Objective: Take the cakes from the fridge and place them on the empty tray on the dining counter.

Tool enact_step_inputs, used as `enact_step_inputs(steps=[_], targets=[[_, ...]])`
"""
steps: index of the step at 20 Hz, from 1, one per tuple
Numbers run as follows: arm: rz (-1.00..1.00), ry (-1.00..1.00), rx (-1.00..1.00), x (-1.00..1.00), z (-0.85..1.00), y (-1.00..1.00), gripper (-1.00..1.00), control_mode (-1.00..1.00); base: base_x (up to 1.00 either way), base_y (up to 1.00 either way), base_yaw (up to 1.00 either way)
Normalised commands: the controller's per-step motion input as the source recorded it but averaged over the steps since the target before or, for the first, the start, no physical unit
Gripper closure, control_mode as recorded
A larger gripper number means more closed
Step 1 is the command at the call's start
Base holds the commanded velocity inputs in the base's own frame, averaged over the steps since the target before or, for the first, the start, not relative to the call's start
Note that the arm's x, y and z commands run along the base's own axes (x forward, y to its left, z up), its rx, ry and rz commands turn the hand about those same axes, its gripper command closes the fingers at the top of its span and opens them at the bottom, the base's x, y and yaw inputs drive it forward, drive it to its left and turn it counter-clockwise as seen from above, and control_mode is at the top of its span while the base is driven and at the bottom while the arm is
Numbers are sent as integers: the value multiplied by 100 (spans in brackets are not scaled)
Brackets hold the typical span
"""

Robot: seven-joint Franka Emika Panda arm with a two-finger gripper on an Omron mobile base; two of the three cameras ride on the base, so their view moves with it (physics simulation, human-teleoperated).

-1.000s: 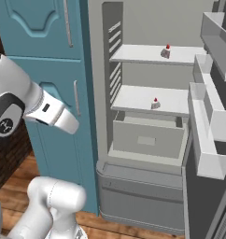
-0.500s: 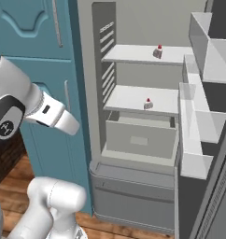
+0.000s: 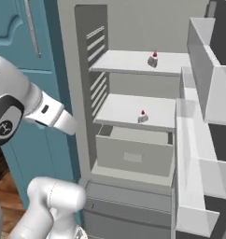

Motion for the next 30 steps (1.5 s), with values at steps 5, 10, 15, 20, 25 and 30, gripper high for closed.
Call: enact_step_inputs(steps=[5,10,15,20,25,30], targets=[[0,0,0,0,0,0,-100,100,43,-44,0],[0,0,0,0,0,0,-100,100,42,-33,0],[0,-7,0,28,18,-1,-100,-100,8,-2,0],[0,-27,0,3,45,0,-100,-100,0,0,0],[1,-22,0,6,48,0,-100,-100,0,0,0],[1,-3,0,38,44,-2,-100,-100,0,0,0]])
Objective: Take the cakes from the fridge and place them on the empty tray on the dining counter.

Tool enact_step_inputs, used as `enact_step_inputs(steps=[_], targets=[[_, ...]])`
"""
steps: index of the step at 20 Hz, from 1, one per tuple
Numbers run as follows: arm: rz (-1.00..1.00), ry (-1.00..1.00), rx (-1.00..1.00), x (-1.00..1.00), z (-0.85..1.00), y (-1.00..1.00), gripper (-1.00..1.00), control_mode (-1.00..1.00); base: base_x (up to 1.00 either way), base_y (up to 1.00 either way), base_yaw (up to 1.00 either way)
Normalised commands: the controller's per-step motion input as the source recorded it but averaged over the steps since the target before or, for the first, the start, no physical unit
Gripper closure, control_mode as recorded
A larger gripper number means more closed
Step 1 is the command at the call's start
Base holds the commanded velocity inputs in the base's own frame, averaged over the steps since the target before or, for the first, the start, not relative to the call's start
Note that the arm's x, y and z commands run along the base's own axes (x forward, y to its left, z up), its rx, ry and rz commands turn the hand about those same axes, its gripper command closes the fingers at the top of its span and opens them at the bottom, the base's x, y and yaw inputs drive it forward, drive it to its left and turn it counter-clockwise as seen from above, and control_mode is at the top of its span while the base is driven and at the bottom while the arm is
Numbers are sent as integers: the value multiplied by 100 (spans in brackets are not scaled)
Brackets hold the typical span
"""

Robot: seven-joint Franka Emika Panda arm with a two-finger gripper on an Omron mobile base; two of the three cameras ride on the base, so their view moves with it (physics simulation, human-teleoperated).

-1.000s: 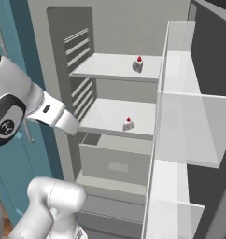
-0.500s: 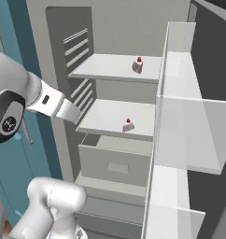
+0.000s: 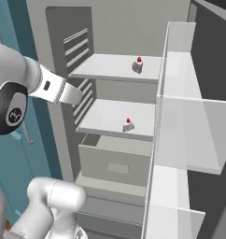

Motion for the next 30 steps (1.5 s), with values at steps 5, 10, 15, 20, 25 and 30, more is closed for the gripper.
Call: enact_step_inputs(steps=[5,10,15,20,25,30], targets=[[6,0,0,49,39,-15,-100,-100,0,0,0],[9,-3,0,51,15,-28,-100,-100,0,0,0],[8,-1,-2,57,0,-23,-100,-100,0,0,0],[0,0,-4,55,-1,-16,-100,-100,0,0,0],[0,1,-4,48,-13,-23,-100,-100,0,0,0],[0,1,-1,40,-24,-19,-100,-100,0,0,0]])
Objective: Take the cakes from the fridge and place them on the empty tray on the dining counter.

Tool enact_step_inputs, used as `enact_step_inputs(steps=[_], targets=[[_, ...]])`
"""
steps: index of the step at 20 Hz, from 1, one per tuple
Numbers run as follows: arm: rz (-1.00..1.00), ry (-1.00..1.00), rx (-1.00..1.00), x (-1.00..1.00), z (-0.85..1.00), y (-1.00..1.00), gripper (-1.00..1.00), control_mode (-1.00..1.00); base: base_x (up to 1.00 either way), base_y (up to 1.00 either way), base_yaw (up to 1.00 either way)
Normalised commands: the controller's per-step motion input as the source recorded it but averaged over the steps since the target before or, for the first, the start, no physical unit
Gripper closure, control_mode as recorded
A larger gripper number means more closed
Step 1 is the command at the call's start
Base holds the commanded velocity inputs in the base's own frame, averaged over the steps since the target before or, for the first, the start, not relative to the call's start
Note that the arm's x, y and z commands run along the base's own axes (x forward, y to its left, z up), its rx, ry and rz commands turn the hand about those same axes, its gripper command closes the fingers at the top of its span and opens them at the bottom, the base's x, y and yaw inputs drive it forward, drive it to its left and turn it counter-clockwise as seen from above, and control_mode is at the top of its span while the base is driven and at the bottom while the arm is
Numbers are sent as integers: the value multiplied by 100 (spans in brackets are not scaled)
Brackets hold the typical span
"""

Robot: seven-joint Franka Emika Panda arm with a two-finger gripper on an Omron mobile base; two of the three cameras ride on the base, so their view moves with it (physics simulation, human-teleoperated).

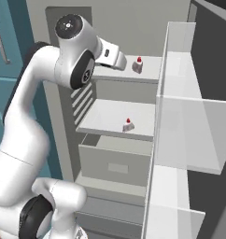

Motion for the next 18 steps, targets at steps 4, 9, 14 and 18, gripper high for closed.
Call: enact_step_inputs(steps=[4,9,14,18], targets=[[0,0,-1,47,-23,-15,-100,-100,0,0,0],[0,0,-1,44,-25,-15,-100,-100,0,0,0],[0,0,-1,39,-15,-18,-100,-100,0,0,0],[0,0,0,49,-6,-13,-100,-100,0,0,0]])
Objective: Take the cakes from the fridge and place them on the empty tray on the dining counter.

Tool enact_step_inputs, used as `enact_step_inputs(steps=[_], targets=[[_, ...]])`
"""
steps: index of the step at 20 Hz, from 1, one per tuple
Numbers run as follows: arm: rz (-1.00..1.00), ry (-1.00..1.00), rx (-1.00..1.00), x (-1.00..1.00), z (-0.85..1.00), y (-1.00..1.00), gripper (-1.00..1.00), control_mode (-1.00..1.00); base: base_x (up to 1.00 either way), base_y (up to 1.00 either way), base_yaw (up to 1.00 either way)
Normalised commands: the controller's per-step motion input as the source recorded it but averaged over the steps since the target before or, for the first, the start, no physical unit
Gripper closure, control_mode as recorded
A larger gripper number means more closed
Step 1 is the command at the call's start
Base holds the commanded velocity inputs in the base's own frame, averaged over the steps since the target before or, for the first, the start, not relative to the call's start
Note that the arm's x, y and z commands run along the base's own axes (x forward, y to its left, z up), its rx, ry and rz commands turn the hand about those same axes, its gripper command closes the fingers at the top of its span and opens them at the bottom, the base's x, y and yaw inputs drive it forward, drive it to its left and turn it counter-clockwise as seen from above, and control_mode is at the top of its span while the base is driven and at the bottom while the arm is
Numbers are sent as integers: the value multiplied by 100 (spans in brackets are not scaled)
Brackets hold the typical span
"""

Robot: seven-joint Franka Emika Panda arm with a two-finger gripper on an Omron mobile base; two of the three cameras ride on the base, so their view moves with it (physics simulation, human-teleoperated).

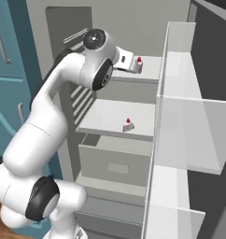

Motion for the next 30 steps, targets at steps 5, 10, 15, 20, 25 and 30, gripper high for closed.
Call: enact_step_inputs(steps=[5,10,15,20,25,30], targets=[[0,0,0,48,-2,-16,-100,-100,0,0,0],[0,0,0,41,-4,-19,-100,-100,0,0,0],[0,0,0,39,-10,-11,-100,-100,0,0,0],[0,0,0,35,-12,-5,-100,-100,0,0,0],[1,0,0,36,-14,-7,-100,-100,0,0,0],[0,0,0,34,-10,-13,-100,-100,0,0,0]])
